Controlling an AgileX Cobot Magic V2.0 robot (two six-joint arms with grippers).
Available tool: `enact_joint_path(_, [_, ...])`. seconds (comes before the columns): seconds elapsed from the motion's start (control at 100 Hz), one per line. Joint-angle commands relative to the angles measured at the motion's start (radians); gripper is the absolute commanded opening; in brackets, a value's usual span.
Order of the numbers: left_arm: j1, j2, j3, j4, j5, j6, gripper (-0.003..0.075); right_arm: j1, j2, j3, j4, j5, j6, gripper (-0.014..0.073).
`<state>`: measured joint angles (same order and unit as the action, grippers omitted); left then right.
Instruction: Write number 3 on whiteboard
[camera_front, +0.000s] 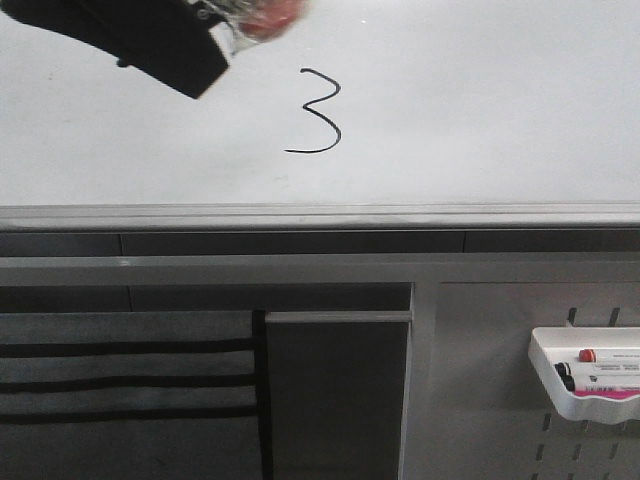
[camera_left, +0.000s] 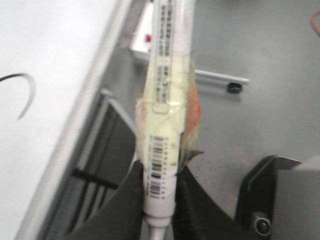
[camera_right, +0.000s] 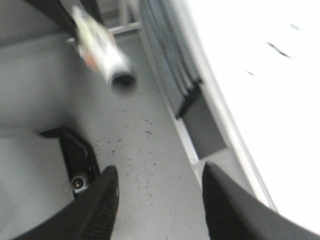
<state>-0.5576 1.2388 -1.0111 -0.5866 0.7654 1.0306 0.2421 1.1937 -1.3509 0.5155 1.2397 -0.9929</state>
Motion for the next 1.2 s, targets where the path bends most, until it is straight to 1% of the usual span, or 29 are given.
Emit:
enact_joint_path(0.0, [0.102,-0.019,-0.017,-0.013,-0.128,-0.043,-0.0020,-0.079,-0.051,-0.020,0.016,-0.007,0.063,0.0334])
enact_joint_path(0.09, [0.231,-0.019,0.016,-0.036,-0.256,-0.101,-0.0020,-0.130,-0.072,0.008,0.016,-0.005,0.069,0.0334])
enact_joint_path(0.18, [0.337,-0.019,0.054,-0.093,-0.401,-0.115,-0.0020,-0.141,-0.076,0.035,0.016,-0.003,0.069,0.0334])
enact_joint_path(0.23, [0.386,-0.010,0.070,-0.131,-0.472,-0.115,-0.0020,-0.141,-0.076,0.051,0.018,-0.003,0.069,0.0334])
enact_joint_path(0.34, [0.444,0.026,0.086,-0.158,-0.555,-0.115,-0.0020,-0.141,-0.076,0.079,0.023,-0.011,0.069,0.0334])
enact_joint_path(0.42, [0.456,0.066,0.086,-0.158,-0.583,-0.115,-0.0020,-0.141,-0.076,0.095,0.025,-0.015,0.069,0.0334])
enact_joint_path(0.63, [0.456,0.144,0.086,-0.162,-0.584,-0.115,-0.0020,-0.141,-0.076,0.099,0.029,-0.018,0.069,0.0334])
enact_joint_path(1.19, [0.456,0.152,0.086,-0.166,-0.566,-0.116,-0.0020,-0.141,-0.076,0.099,0.038,-0.018,0.069,0.0334])
